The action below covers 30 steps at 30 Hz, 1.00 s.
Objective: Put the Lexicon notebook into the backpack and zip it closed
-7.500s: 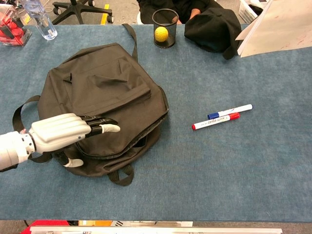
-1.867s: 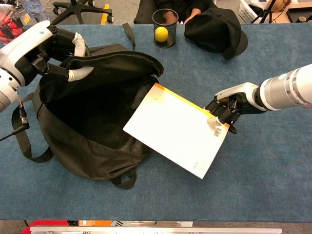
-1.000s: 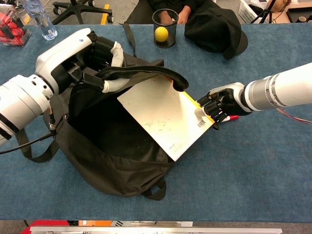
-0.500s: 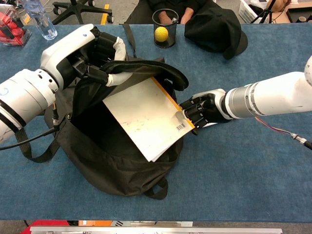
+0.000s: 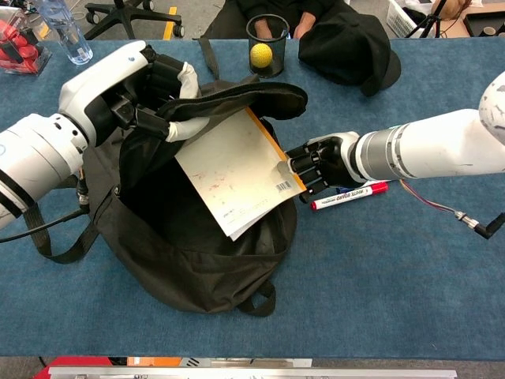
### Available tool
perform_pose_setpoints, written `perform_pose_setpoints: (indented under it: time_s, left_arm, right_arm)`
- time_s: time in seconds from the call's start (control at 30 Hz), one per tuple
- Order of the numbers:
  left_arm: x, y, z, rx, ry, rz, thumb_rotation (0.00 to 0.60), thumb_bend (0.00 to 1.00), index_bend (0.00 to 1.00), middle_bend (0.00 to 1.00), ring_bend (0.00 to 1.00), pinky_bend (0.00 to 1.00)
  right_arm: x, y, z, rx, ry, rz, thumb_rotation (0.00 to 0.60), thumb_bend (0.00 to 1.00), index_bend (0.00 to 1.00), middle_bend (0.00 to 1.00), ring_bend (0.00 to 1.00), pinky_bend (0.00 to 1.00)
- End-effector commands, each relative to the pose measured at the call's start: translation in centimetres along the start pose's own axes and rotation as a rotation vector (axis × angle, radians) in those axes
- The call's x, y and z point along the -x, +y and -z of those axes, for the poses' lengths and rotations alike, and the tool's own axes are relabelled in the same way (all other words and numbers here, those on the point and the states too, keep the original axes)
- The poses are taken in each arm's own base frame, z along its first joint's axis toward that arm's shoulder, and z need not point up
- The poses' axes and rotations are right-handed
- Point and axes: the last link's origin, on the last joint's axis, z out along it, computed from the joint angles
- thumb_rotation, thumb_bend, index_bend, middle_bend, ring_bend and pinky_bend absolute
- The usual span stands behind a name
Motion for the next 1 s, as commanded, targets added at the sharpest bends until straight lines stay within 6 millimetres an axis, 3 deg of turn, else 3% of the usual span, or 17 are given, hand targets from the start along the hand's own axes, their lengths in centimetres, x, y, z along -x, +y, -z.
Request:
perform_pose_setpoints:
  time_s: [0.03, 0.5, 1.0]
  left_arm:
    - [0.0, 0.2, 0.0, 0.005, 0.001, 0.006, 0.6, 0.34, 0.73, 0.66, 0.64, 0.79]
    - [0.5, 0.2, -0.2, -0.004, -0.01, 0.005, 0.6, 0.34, 0.73, 0.66, 0.64, 0.79]
    - [0.9, 0.4, 0.2, 0.003, -0.03, 0.004, 0.6, 0.34, 0.72, 0.66, 0.64, 0.79]
  right_arm:
    - [-0.2, -0.1, -0.2, -0.004, 0.013, -0.025, 0.6, 0.39, 0.96, 0.72, 0.61, 0.7]
    - [1.6, -0.1, -0.4, -0.002, -0.025, -0.125, 0.6, 0.39, 0.96, 0.71, 0.61, 0.7]
    - [2.3, -0.1, -0.8, -0.01, -0.019, -0.153, 0.6, 0.39, 0.96, 0.67, 0.56, 0.7]
